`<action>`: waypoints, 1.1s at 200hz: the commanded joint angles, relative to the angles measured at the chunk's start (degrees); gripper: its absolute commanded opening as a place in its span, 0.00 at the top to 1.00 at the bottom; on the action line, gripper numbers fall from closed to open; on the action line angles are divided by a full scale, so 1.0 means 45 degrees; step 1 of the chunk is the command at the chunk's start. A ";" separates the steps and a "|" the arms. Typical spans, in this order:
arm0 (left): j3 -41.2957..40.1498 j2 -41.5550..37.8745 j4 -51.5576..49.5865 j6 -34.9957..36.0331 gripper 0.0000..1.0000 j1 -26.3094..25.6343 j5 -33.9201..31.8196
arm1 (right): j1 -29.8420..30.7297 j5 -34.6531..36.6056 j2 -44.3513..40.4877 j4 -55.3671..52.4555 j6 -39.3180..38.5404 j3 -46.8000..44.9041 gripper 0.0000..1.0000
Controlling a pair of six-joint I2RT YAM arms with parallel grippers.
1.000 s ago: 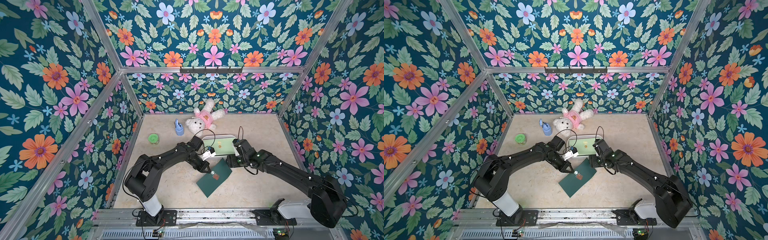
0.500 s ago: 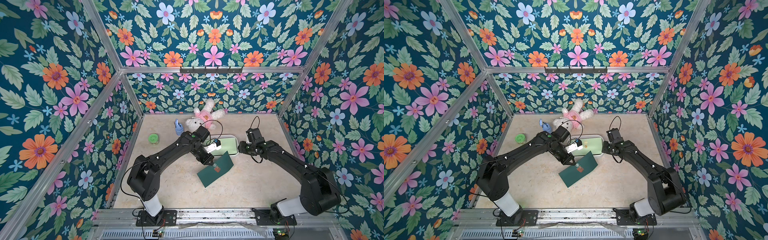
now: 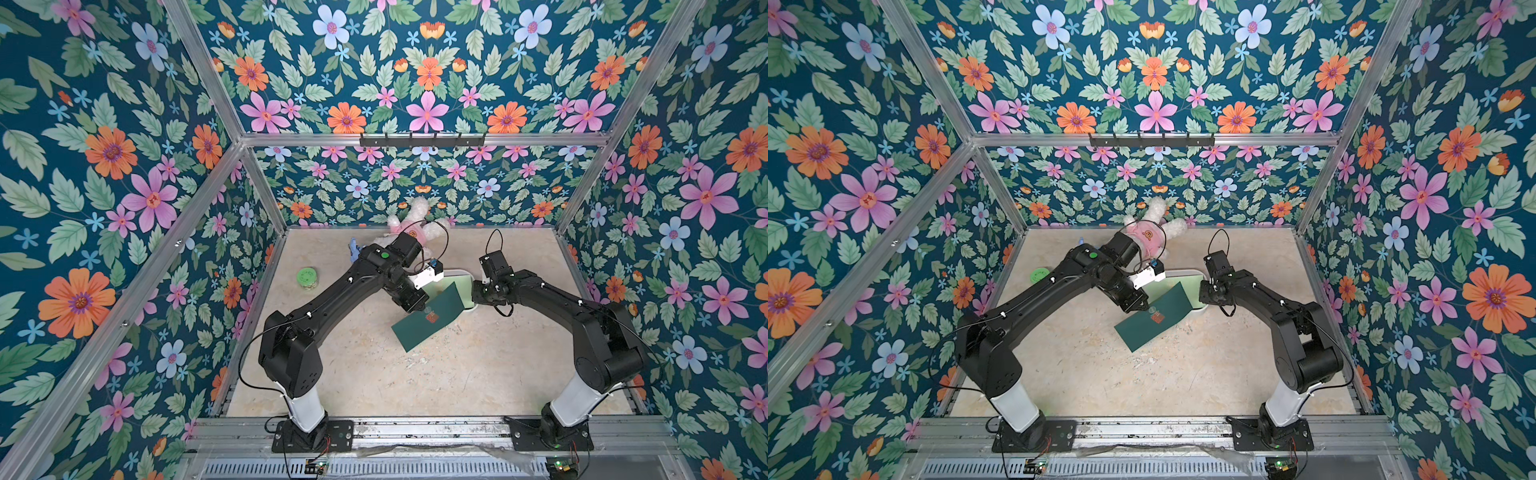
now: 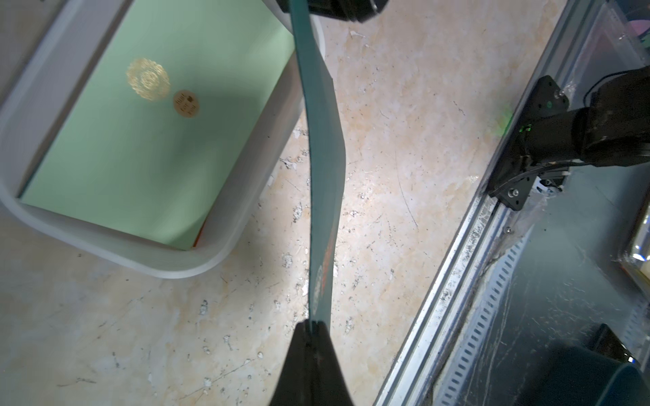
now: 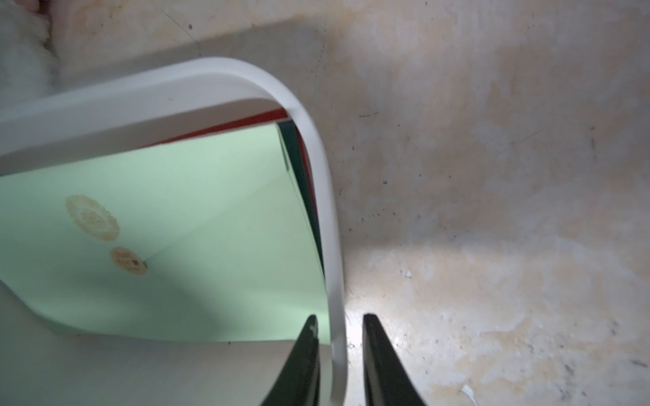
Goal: Put the sealed envelopes into the storage box
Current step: Pick up the storage box at the center of the board, then place the envelope in the storage box.
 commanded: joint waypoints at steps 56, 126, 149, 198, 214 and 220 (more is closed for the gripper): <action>0.1707 0.0901 -0.0722 0.0461 1.00 0.0146 -0.1512 | 0.0030 -0.0701 -0.0359 -0.0581 -0.1092 -0.0462 0.90; 0.3576 0.2282 -0.1549 0.1926 1.00 0.0153 -0.1723 | 0.1607 -0.1660 -0.1990 -0.0536 -0.1845 -0.1387 0.92; 0.3373 0.2632 -0.1836 0.2089 1.00 0.0152 -0.1738 | 0.1611 -0.1718 -0.2371 -0.0170 -0.1552 -0.1822 0.91; 0.1554 0.2226 -0.0493 0.2071 1.00 0.0151 -0.1343 | 0.1604 -0.1920 -0.2447 -0.0064 -0.1442 -0.1973 0.91; 0.1248 0.2301 -0.0299 0.1964 1.00 0.0151 -0.1256 | 0.1619 -0.1874 -0.2403 -0.0088 -0.1432 -0.1954 0.91; 0.1174 0.2351 -0.0267 0.1899 1.00 0.0151 -0.1303 | 0.1623 -0.1873 -0.2403 -0.0075 -0.1422 -0.1968 0.91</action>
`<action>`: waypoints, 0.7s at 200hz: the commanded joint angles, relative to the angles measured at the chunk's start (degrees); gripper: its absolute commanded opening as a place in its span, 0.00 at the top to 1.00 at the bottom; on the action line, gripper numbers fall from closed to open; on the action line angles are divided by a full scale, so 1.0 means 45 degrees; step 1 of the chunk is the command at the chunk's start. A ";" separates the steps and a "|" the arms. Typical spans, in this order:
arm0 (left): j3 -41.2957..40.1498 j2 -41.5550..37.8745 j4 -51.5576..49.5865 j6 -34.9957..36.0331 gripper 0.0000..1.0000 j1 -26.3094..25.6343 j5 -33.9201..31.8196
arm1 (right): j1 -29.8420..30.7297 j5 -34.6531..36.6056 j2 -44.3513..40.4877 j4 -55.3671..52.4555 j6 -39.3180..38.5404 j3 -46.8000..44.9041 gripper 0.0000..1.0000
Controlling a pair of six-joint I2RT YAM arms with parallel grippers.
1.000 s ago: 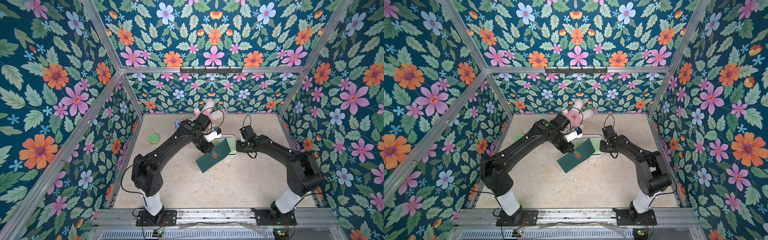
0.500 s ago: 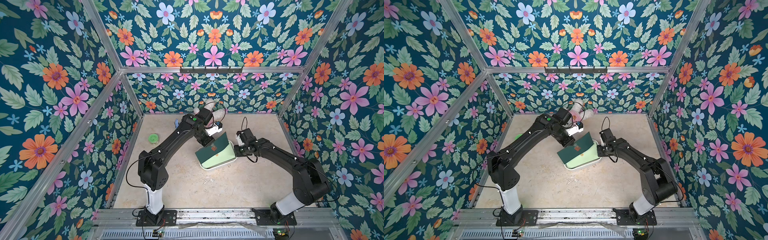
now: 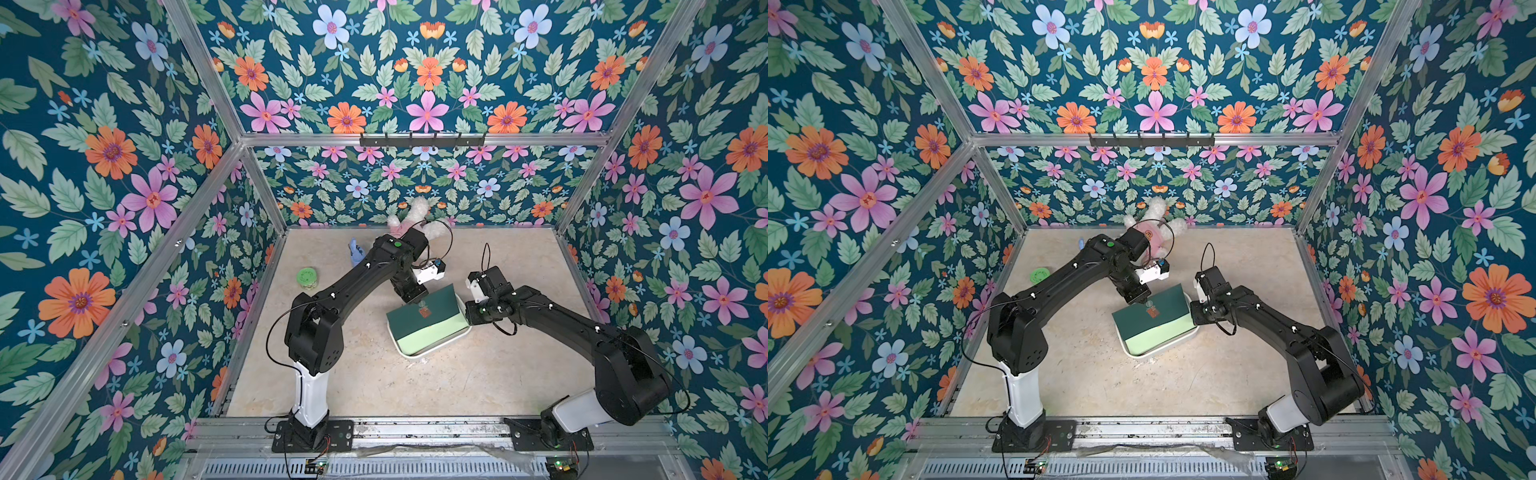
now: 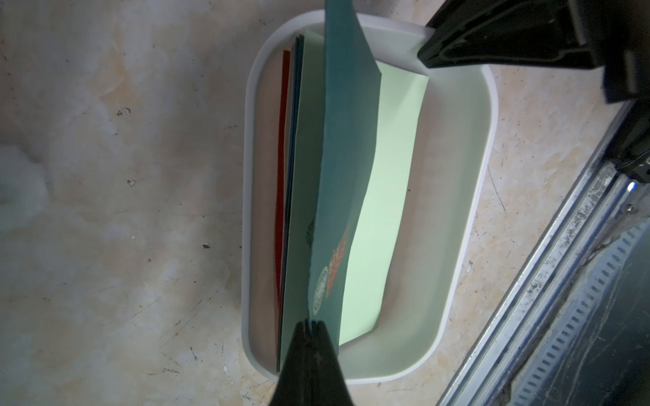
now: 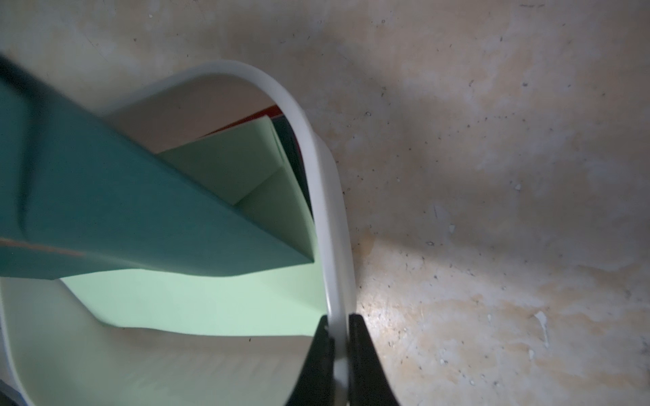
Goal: Put the sealed envelopes into the storage box
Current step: Place the envelope in the storage box.
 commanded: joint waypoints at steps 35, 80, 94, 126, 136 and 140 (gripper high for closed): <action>-0.1130 -0.0146 0.1592 -0.0622 1.00 0.0003 -0.0009 | 0.0027 -0.0245 -0.0120 0.0426 0.0282 -0.0050 0.91; -0.1786 -0.0503 0.2337 -0.0746 1.00 -0.0014 0.0663 | 0.0022 -0.0305 -0.0294 0.0672 0.0454 -0.0355 0.91; -0.1867 -0.0439 0.2185 -0.0780 1.00 -0.0014 0.0753 | 0.0034 -0.0314 -0.0316 0.0740 0.0511 -0.0438 0.91; -0.2192 -0.0381 0.1846 -0.0592 1.00 -0.0111 0.1057 | 0.0030 -0.0278 -0.0299 0.0898 0.0607 -0.0558 0.90; -0.2189 -0.0304 0.1775 -0.0608 1.00 -0.0130 0.0897 | 0.0022 -0.0283 -0.0262 0.0905 0.0648 -0.0544 0.90; -0.2183 -0.0269 0.1756 -0.0609 1.00 -0.0120 0.0870 | 0.0029 -0.0284 -0.0248 0.0901 0.0650 -0.0543 0.90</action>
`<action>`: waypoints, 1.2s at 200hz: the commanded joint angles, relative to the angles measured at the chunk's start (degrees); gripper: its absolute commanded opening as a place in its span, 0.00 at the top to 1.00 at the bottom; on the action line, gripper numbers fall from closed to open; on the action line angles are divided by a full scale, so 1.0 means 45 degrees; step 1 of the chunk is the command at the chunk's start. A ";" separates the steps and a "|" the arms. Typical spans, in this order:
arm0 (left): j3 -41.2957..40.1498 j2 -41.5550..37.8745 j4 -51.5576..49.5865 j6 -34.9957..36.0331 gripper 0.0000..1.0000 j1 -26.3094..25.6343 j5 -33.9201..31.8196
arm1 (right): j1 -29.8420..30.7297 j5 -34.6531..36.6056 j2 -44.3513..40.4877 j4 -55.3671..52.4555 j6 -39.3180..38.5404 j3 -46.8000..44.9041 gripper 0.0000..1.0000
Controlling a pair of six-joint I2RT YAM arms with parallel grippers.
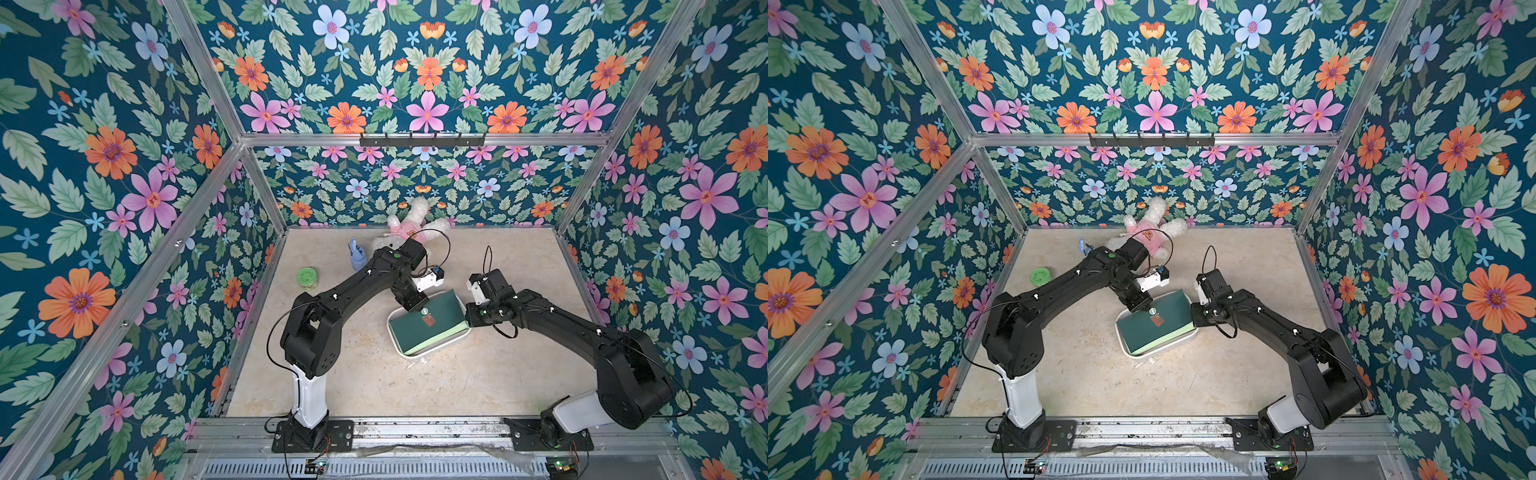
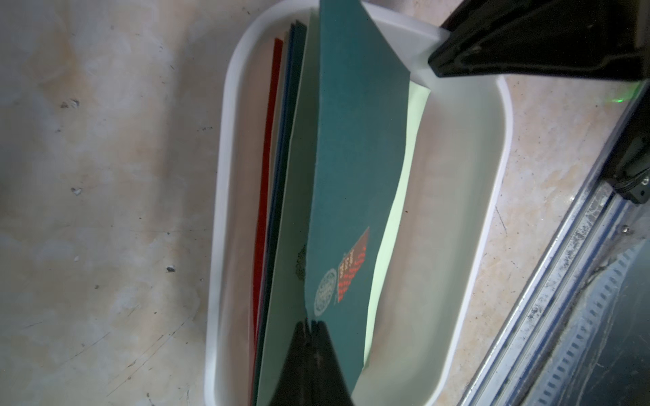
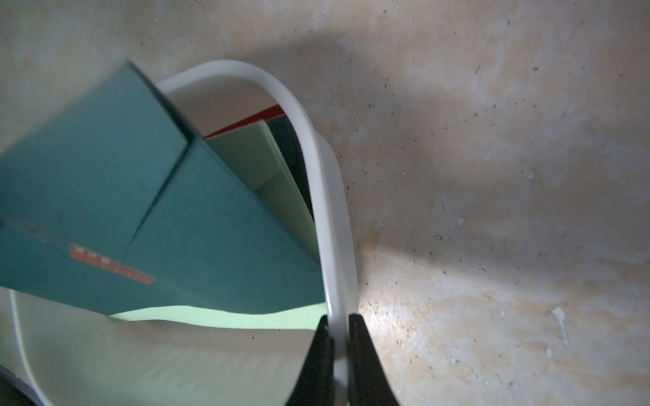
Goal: Put the sealed envelopes into the storage box
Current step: Place the envelope in the storage box, then place the storage box at the center of the board.
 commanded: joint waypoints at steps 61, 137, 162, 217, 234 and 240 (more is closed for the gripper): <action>0.0368 0.0429 -0.0037 -0.0155 0.82 -0.0107 -0.0546 | 0.0014 -0.0228 0.0132 0.0446 0.0261 0.0132 0.88; 0.1152 -0.0390 0.1455 -0.2503 0.57 0.0376 -0.3530 | -0.0053 0.0408 0.0073 0.0493 0.1779 0.0113 0.87; 0.0702 -0.1204 0.2428 -0.4435 0.53 0.0830 -0.4608 | -0.0322 0.0894 0.0064 0.0860 0.3101 -0.0001 0.86; -0.2299 -0.3743 0.4064 -0.7160 0.49 0.1943 -0.4993 | -0.0685 0.1301 0.0243 0.1965 0.4486 -0.0239 0.83; -0.3116 -0.4315 0.4451 -0.7529 0.49 0.2227 -0.4986 | -0.0684 0.1223 0.0394 0.2101 0.4599 -0.0128 0.82; -0.3322 -0.4459 0.4464 -0.7668 0.48 0.2316 -0.5056 | -0.0692 0.1157 0.0467 0.2140 0.4628 -0.0075 0.82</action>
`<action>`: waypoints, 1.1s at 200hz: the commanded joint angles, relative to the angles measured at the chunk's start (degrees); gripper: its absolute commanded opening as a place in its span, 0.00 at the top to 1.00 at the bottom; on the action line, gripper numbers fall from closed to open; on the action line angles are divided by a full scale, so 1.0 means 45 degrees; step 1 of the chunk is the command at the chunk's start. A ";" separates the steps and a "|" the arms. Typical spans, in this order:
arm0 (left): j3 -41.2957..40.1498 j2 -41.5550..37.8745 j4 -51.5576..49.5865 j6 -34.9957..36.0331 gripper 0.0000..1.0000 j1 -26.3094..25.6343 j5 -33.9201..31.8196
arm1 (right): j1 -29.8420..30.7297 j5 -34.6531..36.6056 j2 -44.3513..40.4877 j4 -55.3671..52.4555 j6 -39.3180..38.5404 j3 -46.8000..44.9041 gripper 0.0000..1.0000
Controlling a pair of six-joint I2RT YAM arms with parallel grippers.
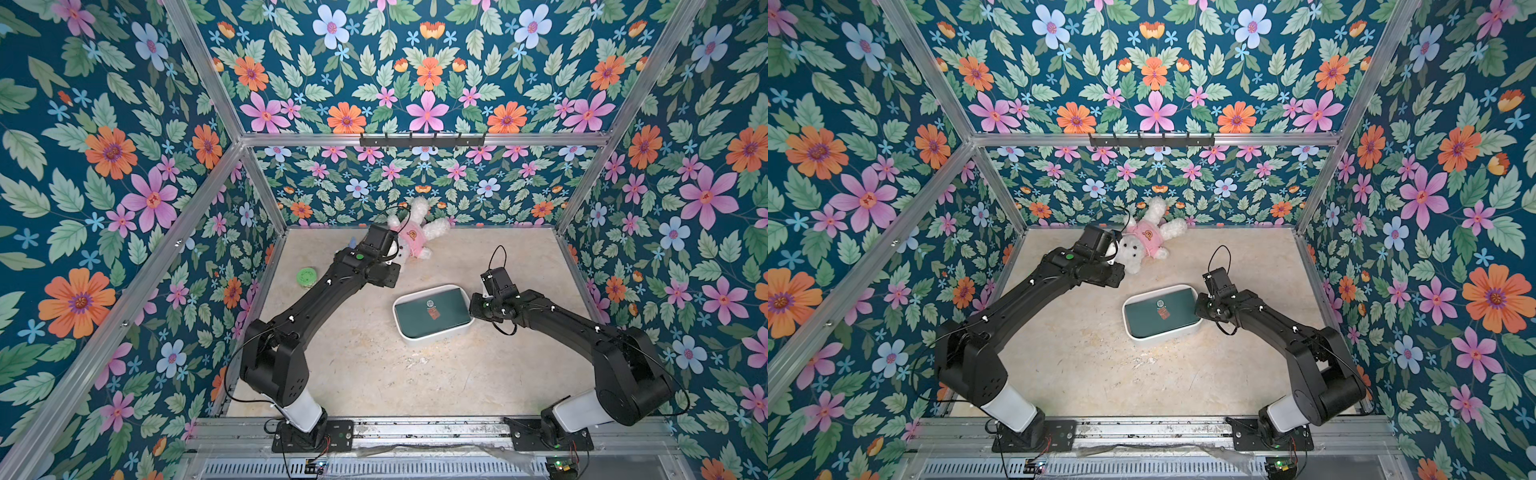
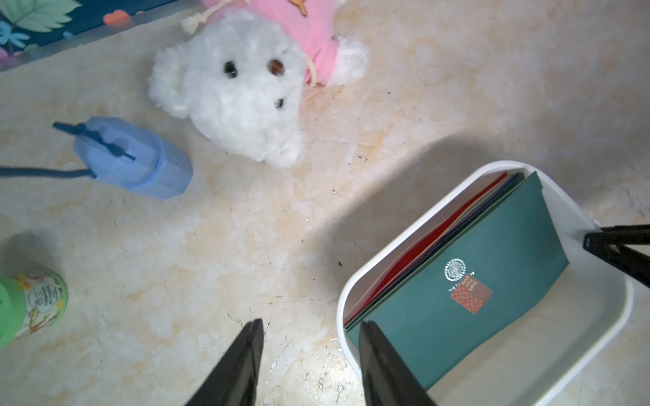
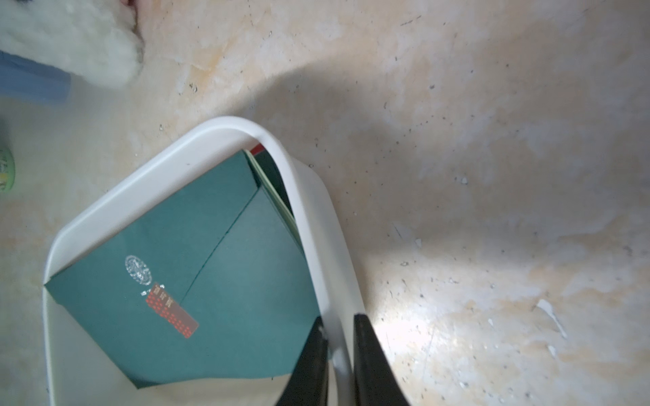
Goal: Put the sealed envelopes into the storage box
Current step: Place the storage box at the center of the board, then reset both arms
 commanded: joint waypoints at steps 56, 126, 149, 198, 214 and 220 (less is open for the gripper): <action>-0.1863 -0.1498 0.1195 -0.1936 0.48 0.0726 -0.0352 | 0.0011 -0.0170 0.0066 0.1505 0.1073 -0.0108 0.83; -0.3031 -0.2018 0.1916 -0.2050 0.01 0.0909 -0.0314 | -0.0559 0.0536 -0.1571 -0.0466 -0.0395 0.0123 0.01; -0.3643 -0.2263 0.2716 -0.1802 0.01 0.1168 -0.1139 | -0.1929 0.0961 -0.2501 -0.0140 -0.1032 -0.0215 0.01; -0.7169 -0.4091 0.8350 -0.0351 0.01 0.3291 -0.3704 | -0.3509 0.3348 -0.3505 0.1795 -0.1281 -0.0671 0.01; -0.8428 -0.4209 1.0265 0.0506 0.01 0.4088 -0.3840 | -0.3678 0.3778 -0.3221 0.2441 -0.1338 -0.0786 0.01; -0.8863 -0.4091 1.0970 0.0903 0.01 0.4293 -0.3967 | -0.3739 0.3930 -0.3099 0.2654 -0.1337 -0.0784 0.01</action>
